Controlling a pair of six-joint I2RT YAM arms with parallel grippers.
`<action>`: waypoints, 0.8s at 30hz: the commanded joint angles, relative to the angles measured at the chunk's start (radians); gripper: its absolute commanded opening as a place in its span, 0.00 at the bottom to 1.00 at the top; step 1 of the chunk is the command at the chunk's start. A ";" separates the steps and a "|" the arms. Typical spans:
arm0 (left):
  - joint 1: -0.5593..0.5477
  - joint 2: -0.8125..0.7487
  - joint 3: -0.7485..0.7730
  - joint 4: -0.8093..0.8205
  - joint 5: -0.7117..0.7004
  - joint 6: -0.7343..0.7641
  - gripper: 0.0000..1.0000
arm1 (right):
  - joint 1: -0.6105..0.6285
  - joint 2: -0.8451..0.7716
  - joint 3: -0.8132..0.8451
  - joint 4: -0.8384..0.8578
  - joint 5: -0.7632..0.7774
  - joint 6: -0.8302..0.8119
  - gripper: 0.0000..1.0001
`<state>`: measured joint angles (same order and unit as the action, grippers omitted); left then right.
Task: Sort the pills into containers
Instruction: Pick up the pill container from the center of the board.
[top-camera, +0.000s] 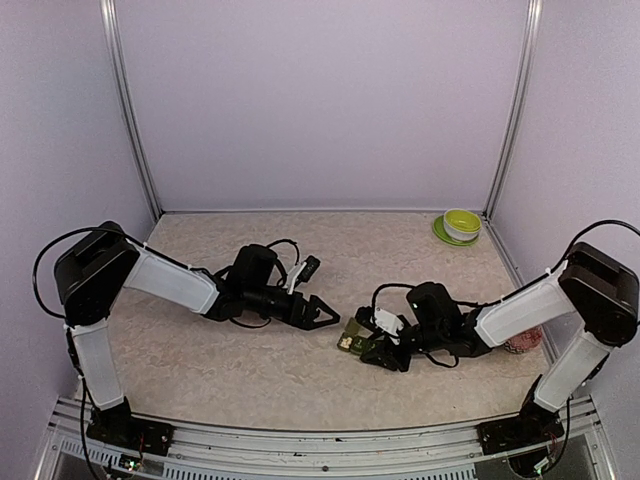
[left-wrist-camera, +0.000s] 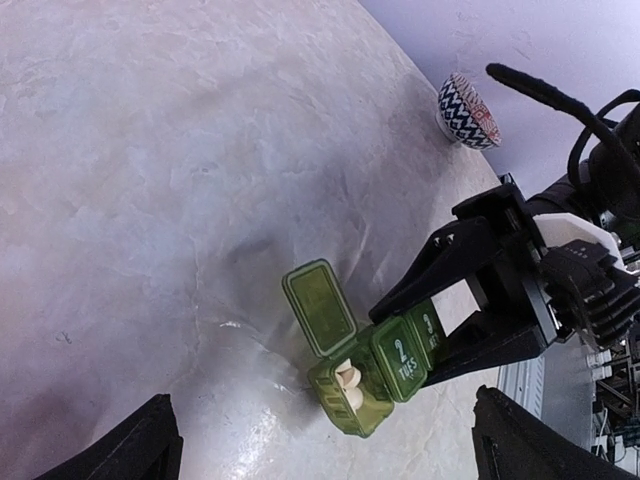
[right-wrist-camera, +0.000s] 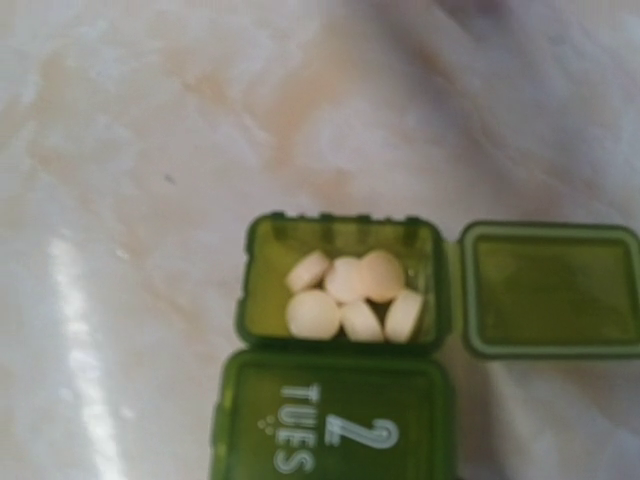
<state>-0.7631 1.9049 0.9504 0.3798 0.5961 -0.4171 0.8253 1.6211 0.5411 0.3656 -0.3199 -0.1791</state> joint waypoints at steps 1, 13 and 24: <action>0.011 0.013 -0.024 0.069 0.046 -0.023 0.99 | 0.044 -0.062 -0.014 0.013 0.008 -0.001 0.42; 0.009 0.034 -0.039 0.186 0.184 -0.076 0.99 | 0.118 -0.165 -0.016 0.006 0.024 -0.006 0.41; -0.027 0.036 -0.026 0.217 0.276 -0.063 0.99 | 0.141 -0.139 -0.004 0.042 0.016 0.009 0.41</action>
<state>-0.7776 1.9236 0.9150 0.5793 0.8223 -0.4927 0.9539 1.4773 0.5243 0.3676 -0.3019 -0.1783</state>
